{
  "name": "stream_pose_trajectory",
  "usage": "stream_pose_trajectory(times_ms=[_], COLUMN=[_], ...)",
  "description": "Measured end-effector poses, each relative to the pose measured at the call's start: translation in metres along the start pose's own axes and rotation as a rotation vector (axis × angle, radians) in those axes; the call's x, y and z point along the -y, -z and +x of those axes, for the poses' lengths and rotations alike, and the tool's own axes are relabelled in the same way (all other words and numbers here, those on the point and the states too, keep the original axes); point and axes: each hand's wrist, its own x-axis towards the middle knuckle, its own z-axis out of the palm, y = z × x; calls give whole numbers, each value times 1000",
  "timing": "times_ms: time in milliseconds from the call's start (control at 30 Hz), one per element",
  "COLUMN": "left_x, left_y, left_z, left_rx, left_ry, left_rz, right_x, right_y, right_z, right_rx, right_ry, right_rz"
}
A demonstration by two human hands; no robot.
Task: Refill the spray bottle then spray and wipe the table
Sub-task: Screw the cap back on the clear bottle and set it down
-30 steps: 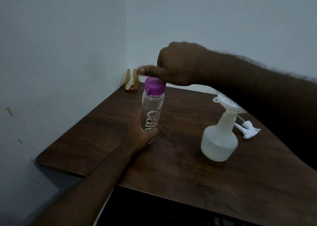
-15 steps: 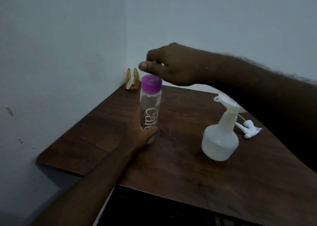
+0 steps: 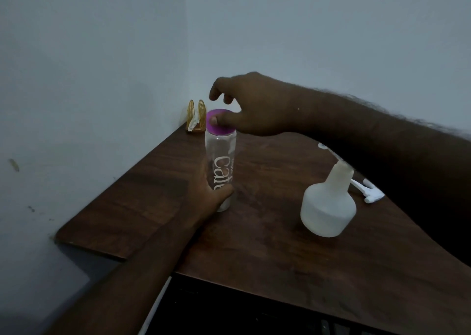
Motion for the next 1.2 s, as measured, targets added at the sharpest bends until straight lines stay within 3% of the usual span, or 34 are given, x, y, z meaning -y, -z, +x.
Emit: stream_pose_trajectory(times_ms=[167, 433, 600, 700, 800, 867, 1000, 1100, 1200], left_x=[1, -1, -4, -9, -10, -10, 1, 10, 20], left_y=[-2, -7, -10, -11, -12, -12, -4, 6, 8], left_z=[0, -1, -2, -4, -2, 1, 11, 26, 56], left_rx=[-5, -52, -78, -100, -58, 4, 86, 269, 247], left_ry=[-34, -81, -131, -94, -63, -14, 49, 54, 96], left_rz=[7, -9, -17, 16, 21, 28, 125, 116, 272], right_x=[2, 0, 3, 2, 0, 5, 3, -6, -22], right_y=[-12, -34, -50, -59, -79, -100, -146, -161, -176], right_z=[4, 8, 5, 1, -8, -18, -24, -12, 10], right_rx=[117, 28, -133, -203, -326, -301, -187, -289, -384], right_ry=[8, -112, -189, -230, -313, -359, -473, -588, -691], right_rz=[-43, -168, -174, 8, 417, 647, 727, 754, 764])
